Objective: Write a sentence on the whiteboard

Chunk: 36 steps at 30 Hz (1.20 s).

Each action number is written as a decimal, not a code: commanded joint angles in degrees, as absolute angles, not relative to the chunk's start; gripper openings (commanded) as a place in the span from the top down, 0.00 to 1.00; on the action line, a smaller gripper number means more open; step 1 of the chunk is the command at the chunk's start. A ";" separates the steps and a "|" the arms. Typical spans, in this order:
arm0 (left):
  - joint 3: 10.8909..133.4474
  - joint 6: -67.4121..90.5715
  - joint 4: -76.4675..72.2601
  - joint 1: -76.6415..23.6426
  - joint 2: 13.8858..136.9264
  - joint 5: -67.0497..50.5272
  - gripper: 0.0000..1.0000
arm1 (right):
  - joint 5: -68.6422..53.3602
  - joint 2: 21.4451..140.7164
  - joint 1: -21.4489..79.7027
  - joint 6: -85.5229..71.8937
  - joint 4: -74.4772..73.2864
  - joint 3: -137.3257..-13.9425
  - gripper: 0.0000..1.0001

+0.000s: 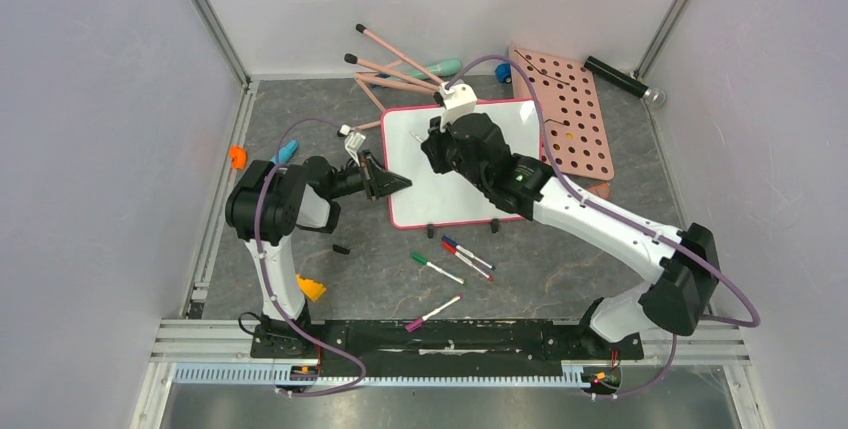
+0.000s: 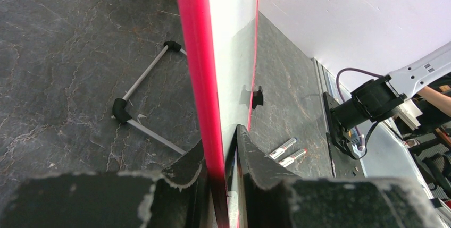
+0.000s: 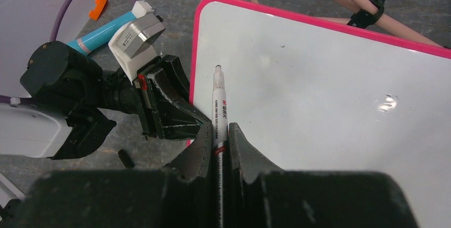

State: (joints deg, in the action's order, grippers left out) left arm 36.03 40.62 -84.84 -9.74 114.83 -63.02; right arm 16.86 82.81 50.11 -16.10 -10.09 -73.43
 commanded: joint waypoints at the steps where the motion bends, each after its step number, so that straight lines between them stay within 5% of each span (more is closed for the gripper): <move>1: 35.89 34.77 -89.21 -11.22 115.15 -61.52 0.98 | 18.24 85.77 50.51 -16.36 -8.00 -78.78 1.00; 36: 34.34 31.68 -89.21 -12.74 114.43 -60.39 0.98 | 24.62 97.40 51.55 -13.10 -9.15 -88.33 1.00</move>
